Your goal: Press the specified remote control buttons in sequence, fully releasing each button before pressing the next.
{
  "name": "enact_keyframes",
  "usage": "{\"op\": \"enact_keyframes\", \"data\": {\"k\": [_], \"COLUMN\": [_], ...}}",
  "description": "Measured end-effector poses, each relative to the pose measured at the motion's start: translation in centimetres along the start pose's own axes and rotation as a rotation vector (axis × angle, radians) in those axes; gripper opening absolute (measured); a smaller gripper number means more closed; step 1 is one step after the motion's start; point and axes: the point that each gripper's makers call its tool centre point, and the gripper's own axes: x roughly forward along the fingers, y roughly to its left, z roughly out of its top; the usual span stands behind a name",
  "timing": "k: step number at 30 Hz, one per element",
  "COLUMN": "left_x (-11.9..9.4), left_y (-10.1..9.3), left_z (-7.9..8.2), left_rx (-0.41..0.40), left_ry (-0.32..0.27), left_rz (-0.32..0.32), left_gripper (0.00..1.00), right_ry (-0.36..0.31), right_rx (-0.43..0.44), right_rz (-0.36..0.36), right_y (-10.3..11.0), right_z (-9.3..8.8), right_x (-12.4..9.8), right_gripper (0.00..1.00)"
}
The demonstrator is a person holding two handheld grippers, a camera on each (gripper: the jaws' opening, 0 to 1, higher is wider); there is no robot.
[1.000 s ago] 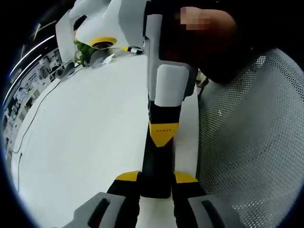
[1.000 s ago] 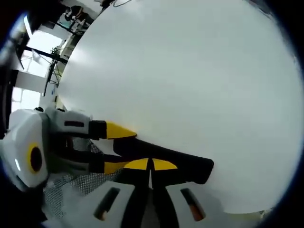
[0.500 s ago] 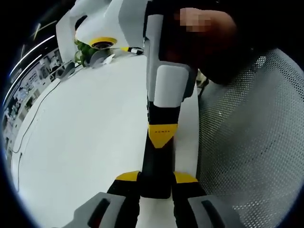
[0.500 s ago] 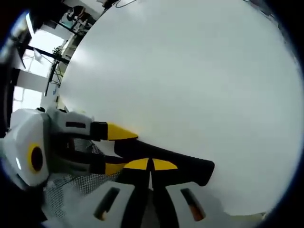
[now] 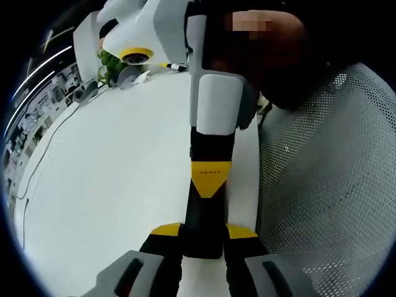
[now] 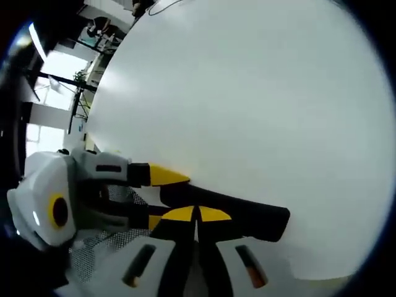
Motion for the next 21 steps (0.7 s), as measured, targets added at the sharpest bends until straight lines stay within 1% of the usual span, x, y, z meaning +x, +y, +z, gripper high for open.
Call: {"op": "enact_keyframes", "data": {"k": [5, 13, 16, 19, 21], "left_x": [0.03, 0.08, 0.08, 0.08, 0.08], "left_y": [0.00, 0.01, 0.01, 0.02, 0.01], "left_z": [-0.01, 0.02, 0.04, 0.04, 0.05], "left_rx": [0.001, 0.002, 0.001, 0.000, -0.006], "left_ry": [0.002, 0.003, 0.003, 0.004, 0.002], "left_rz": [0.000, 0.000, 0.001, 0.002, 0.004], "left_gripper": [0.25, 0.25, 0.25, 0.25, 0.25], "right_ry": [0.012, 0.017, 0.021, 0.012, 0.017], "right_rx": [-0.014, -0.029, -0.052, -0.115, -0.124], "right_rz": [-0.007, -0.026, -0.049, -0.092, -0.099], "right_y": [0.01, -0.19, -0.16, -0.25, -0.10], "right_z": [-0.13, -0.11, -0.03, 0.10, 0.06], "right_x": [0.41, 0.47, 0.57, 0.61, 0.66], "right_gripper": [0.00, 0.00, 0.00, 0.00, 0.00]}}
